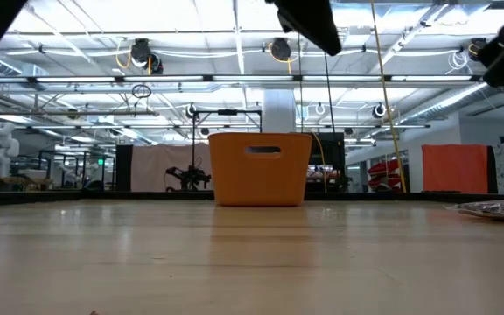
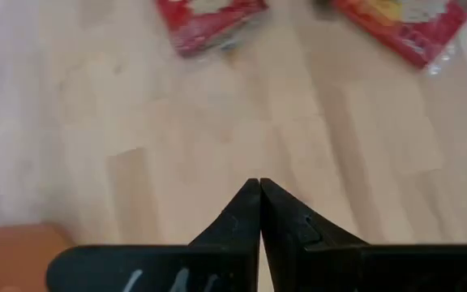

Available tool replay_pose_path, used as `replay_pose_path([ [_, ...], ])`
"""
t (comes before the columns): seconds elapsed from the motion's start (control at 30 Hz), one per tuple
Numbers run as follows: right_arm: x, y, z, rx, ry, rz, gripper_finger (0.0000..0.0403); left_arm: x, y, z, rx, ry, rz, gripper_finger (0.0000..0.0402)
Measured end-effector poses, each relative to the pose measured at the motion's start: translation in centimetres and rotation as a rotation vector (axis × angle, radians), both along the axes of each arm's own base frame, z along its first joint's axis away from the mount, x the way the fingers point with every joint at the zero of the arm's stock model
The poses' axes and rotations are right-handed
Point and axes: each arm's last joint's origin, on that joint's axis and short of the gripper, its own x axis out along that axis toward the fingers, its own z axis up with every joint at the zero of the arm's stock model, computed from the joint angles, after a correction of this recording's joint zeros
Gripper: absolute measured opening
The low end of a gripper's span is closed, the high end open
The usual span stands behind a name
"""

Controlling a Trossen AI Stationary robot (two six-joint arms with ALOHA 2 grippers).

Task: Sort popcorn bags into baskets
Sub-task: Put the top red popcorn bag into the orange bin

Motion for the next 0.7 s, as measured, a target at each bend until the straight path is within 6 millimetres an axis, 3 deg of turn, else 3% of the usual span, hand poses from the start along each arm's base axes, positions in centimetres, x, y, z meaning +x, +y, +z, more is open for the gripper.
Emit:
replay_pose_path([
  [0.17, -1.4, 0.4, -0.8, -0.042, 0.006, -0.084, 0.016, -1.0, -5.9, -2.3, 0.055, -0.057, -0.002, 0.0013],
  [0.33, -1.9, 0.6, -2.3, -0.079, 0.074, -0.096, 0.016, -1.8, -9.6, -6.0, 0.041, -0.1, -0.023, 0.0004],
  [0.57, -2.7, 0.8, -2.9, -0.089, 0.141, -0.075, 0.016, -3.6, -11.6, -11.0, 0.095, -0.135, 0.054, 0.0014],
  [0.7, -3.3, -0.1, -3.4, -0.168, 0.209, -0.101, 0.016, -4.2, -11.4, -11.2, 0.077, -0.188, 0.109, 0.0006],
])
